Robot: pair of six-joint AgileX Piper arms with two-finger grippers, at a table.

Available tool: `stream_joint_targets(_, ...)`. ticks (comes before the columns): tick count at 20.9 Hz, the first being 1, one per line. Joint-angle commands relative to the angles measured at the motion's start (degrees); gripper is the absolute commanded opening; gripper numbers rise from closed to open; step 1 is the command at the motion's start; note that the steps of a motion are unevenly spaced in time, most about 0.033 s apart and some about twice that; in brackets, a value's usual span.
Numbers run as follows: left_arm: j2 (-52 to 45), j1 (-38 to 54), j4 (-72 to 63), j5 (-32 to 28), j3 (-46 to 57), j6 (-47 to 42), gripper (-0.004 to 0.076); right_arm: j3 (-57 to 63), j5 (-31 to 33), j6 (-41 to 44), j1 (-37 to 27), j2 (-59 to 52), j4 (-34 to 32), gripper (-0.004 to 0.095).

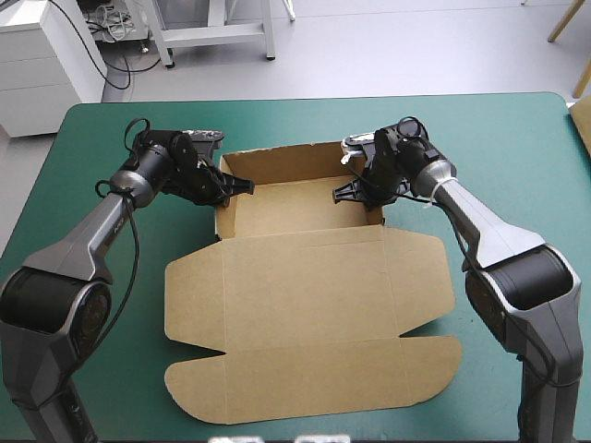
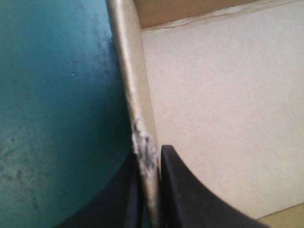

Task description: Fold the box

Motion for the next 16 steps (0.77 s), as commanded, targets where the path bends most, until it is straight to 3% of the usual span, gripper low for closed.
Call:
stream_joint_targets(1, -0.93, -0.37, 0.45, 4.30, -4.55, 2.72, 0.0153, -6.78, 0.82, -1.91, -0.32, -3.03, -0.31, 0.0273)
stream_joint_targets(2, -0.93, -0.37, 0.66, 6.68, -6.98, 2.72, 0.0223, -10.10, 3.26, -1.91, -0.37, -3.03, -0.31, 0.0368)
stream_joint_targets(4, -0.93, -0.37, 0.88, 10.54, -10.66, 2.72, 0.0323, -13.63, 3.42, -1.91, -0.46, -3.67, 0.15, 0.0445)
stream_joint_targets(6, -0.93, -0.37, 0.88, 13.57, -14.35, 2.72, 0.0377, -15.16, 3.42, -1.91, -0.46, -4.79, 0.15, 0.0448)
stream_joint_targets(12, -5.41, -0.37, 0.57, 15.55, -19.97, 2.72, 0.0376, -15.16, 3.42, -2.15, -0.46, -10.93, -0.31, 0.0448)
stream_joint_targets(16, -14.84, -0.37, 2.44, 15.55, -20.05, 5.16, 0.0376, -15.16, 3.42, -2.15, -0.46, -15.64, -0.31, 0.0448)
